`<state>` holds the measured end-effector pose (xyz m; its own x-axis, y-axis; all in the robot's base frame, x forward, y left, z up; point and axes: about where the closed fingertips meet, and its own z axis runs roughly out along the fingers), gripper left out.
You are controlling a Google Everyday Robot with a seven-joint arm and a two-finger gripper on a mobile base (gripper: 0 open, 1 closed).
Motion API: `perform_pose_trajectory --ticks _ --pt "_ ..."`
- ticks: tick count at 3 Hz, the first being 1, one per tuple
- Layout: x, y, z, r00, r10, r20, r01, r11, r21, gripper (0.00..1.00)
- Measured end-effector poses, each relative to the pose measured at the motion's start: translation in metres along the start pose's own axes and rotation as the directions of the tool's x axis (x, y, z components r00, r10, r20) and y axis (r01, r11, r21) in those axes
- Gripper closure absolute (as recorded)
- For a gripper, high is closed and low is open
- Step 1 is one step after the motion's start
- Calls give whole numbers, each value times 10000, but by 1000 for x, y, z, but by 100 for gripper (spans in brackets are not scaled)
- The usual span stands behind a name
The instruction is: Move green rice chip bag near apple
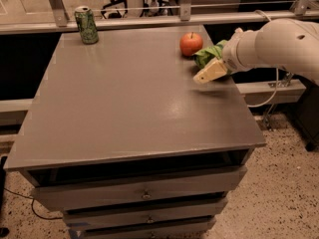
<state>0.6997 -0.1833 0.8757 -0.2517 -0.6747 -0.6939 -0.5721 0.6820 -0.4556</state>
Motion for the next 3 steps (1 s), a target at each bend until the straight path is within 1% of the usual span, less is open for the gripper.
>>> perform_pose_trajectory --ticks 1,2,3 --pt "-2 7 4 9998 133 154 -130 9997 -219 0" --pt "-6 10 -7 9974 354 620 -324 9983 -478 0" --pt "-3 5 -39 9903 547 1273 -462 9965 -692 0"
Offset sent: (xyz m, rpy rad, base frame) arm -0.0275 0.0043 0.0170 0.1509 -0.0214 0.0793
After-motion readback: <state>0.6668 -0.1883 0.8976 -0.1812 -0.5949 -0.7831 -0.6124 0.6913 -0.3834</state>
